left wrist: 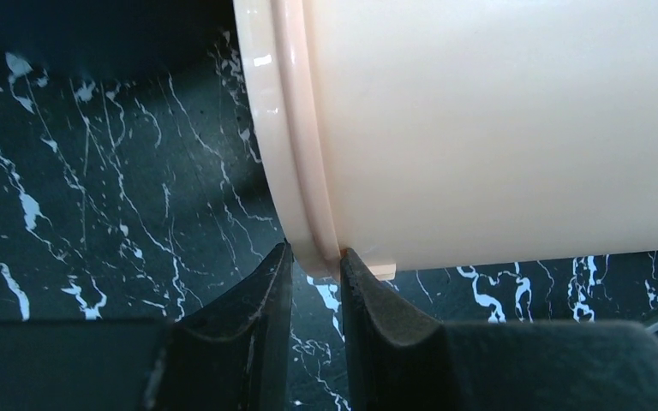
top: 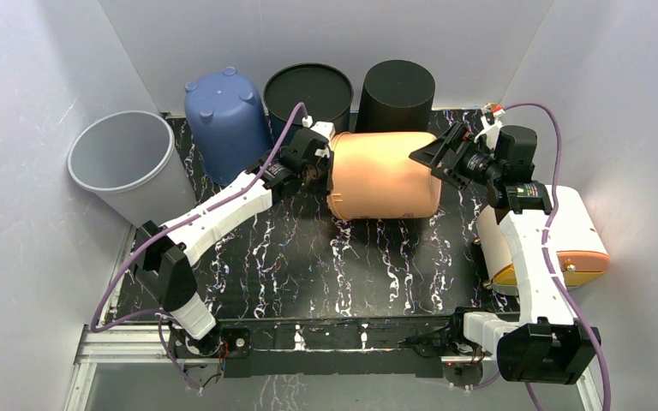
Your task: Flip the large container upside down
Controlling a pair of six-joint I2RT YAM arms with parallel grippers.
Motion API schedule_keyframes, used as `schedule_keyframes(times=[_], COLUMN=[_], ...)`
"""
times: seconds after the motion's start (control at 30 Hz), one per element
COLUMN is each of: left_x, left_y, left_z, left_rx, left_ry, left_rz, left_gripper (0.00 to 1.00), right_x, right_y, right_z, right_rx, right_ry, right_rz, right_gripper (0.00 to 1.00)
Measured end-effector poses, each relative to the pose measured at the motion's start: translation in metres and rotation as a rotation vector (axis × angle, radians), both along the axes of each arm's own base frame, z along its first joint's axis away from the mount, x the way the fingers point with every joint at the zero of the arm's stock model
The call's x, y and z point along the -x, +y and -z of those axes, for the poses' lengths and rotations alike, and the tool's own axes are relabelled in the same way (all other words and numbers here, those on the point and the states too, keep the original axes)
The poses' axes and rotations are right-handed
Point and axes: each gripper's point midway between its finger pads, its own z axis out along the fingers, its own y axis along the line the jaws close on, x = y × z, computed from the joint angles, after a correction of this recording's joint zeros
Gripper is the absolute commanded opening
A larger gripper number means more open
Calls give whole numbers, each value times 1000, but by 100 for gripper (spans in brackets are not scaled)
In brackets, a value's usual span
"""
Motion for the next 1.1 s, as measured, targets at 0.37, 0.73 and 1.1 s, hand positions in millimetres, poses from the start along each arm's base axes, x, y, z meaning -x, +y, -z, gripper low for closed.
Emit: schedule_keyframes(times=[0.37,0.73,1.1], left_x=[40,80,88], left_y=[13,0,17], left_z=[30,-19,-11], left_rx=[60,279,240], left_ry=[134,104,120], left_rz=[-26,58,18], left_gripper=[3,5,10], right_x=[12,47,38], right_y=[34,119,151], right_z=[-33,-41,-46], right_rx=[-10,-86,-107], right_ry=[-93,-75,-101], right_rz=[-88,-336,-376], right_gripper=[98,98,98])
